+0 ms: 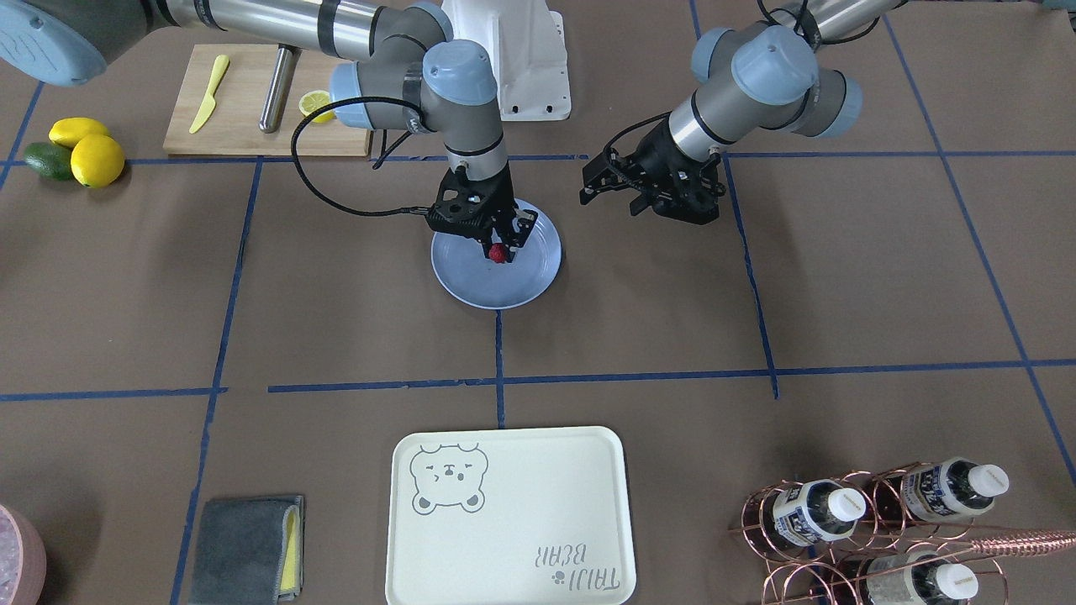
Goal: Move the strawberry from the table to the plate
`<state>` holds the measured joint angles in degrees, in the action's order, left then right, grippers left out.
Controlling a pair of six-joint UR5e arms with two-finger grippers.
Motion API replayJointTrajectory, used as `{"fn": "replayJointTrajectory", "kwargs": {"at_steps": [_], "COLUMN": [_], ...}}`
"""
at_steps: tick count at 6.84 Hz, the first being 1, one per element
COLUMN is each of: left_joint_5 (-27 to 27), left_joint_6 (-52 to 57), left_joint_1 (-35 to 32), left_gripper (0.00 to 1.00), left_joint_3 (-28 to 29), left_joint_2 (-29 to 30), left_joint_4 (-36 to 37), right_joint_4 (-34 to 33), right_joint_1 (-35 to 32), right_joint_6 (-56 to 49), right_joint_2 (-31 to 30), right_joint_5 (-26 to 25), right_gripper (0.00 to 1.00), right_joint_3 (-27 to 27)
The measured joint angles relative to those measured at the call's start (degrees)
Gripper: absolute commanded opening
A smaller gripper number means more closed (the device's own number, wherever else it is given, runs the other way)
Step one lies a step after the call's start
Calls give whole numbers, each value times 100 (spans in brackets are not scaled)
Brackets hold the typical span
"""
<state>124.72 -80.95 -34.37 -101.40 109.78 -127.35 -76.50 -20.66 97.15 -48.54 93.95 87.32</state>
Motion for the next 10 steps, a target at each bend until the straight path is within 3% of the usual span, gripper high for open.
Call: {"fn": "replayJointTrajectory", "kwargs": {"at_steps": [4,6,8,10], "left_joint_5": [0,0,0,6], "left_joint_6": [-6,3,184,923], "left_joint_1": [0,-20,-104,-406], "left_gripper": [95,95,95,95], "left_joint_3": [-12,-26,-81,-160], "left_joint_2": [0,-44,-370,-886], "left_joint_4": [0,-2,-146,-232], "right_joint_4": [-14,-14,7,56], "right_joint_1": [-4,-103,-429,-994], "right_joint_6": [-4,-32,-251,-1171], "right_joint_2": [-16,-277,-1185,-2544], "right_joint_5": [-3,87,614,1400], "right_gripper": [100,100,100,100], "right_joint_3": [41,458,1501,2492]}}
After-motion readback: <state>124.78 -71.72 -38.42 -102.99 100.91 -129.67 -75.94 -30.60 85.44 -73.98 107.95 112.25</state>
